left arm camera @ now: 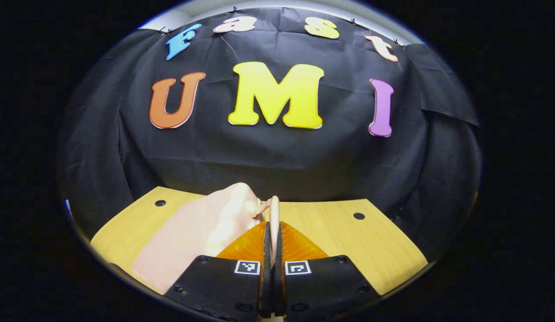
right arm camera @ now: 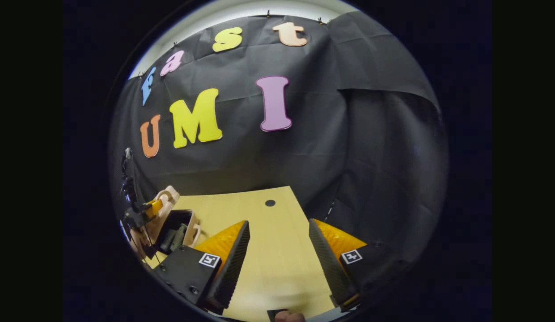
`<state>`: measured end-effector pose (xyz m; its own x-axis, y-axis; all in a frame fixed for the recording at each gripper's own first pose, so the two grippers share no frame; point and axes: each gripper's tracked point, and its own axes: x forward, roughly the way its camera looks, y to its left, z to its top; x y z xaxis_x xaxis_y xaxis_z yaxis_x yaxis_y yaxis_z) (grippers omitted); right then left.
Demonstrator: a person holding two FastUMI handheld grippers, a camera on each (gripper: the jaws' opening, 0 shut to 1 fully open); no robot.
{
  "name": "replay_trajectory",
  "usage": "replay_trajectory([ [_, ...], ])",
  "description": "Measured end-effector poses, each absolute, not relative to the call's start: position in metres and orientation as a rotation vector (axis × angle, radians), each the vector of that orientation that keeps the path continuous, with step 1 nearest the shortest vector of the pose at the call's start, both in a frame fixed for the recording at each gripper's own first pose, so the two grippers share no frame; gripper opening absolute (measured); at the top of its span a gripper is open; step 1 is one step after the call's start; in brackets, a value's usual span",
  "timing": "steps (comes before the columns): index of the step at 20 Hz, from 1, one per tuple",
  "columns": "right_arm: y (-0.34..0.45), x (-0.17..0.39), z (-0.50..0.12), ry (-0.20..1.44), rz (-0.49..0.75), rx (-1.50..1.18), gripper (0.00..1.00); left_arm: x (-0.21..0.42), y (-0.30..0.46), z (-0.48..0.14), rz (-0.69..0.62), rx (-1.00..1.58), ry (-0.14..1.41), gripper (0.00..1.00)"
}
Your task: First open the suitcase, pack the skin care products into it, and then close the suitcase.
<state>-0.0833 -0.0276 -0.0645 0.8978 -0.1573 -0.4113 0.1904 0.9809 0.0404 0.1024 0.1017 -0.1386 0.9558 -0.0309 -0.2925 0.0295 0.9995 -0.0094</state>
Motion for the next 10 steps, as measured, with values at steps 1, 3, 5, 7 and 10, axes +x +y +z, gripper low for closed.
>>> replay_trajectory([
  [1,-0.034,-0.086,-0.066,0.426,-0.193,0.078,0.80,0.104,0.096,-0.148,-0.039,0.007,0.306,0.06],
  [3,-0.043,-0.091,-0.069,0.441,-0.212,0.077,0.80,0.106,0.085,-0.168,-0.044,0.031,0.334,0.06],
  [5,-0.048,-0.095,-0.073,0.463,-0.219,0.080,0.80,0.110,0.075,-0.190,-0.050,0.058,0.360,0.06],
  [7,-0.051,-0.096,-0.077,0.484,-0.214,0.079,0.79,0.112,0.064,-0.208,-0.054,0.078,0.388,0.06],
  [10,-0.061,-0.099,-0.076,0.488,-0.218,0.071,0.80,0.112,0.059,-0.233,-0.031,0.093,0.419,0.06],
])
